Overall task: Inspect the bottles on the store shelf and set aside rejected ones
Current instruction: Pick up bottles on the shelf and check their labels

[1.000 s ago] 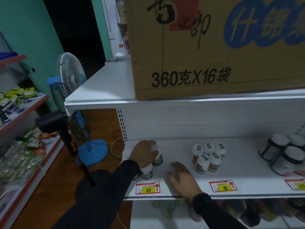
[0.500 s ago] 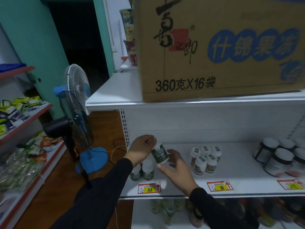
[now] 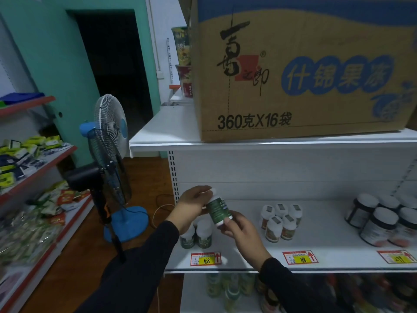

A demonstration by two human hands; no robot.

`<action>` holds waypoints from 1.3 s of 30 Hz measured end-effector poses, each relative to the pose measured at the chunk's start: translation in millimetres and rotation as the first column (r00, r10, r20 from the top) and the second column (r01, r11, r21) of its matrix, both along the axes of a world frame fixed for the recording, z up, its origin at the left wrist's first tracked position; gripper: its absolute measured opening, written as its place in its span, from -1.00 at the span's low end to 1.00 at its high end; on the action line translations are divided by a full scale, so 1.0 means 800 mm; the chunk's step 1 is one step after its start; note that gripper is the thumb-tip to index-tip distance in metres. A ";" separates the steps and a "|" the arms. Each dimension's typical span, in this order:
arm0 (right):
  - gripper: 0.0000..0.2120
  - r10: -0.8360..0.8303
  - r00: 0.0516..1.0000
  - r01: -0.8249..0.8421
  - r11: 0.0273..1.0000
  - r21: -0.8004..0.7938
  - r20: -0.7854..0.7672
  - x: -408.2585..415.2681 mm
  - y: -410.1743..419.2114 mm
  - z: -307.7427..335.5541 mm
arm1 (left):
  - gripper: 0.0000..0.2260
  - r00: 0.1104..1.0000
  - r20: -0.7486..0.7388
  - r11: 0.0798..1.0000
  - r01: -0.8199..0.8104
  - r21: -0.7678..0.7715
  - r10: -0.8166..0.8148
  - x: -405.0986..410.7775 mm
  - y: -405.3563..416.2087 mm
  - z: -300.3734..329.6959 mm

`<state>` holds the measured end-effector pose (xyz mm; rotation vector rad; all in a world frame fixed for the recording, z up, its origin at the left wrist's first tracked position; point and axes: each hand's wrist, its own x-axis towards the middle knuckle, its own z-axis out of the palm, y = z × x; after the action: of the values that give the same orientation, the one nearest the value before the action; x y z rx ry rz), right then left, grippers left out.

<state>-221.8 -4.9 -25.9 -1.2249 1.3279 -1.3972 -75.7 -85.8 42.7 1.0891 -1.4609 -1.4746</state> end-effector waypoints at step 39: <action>-0.64 0.027 0.997 -0.029 0.999 -0.028 -0.079 0.001 -0.005 0.018 | -0.74 0.988 -0.128 0.993 -0.076 0.089 0.087 0.000 -0.002 0.001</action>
<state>-220.9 -9.1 -11.8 -1.3246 1.3429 -1.3650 -75.9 -87.4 43.2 1.0680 -1.2593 -1.5318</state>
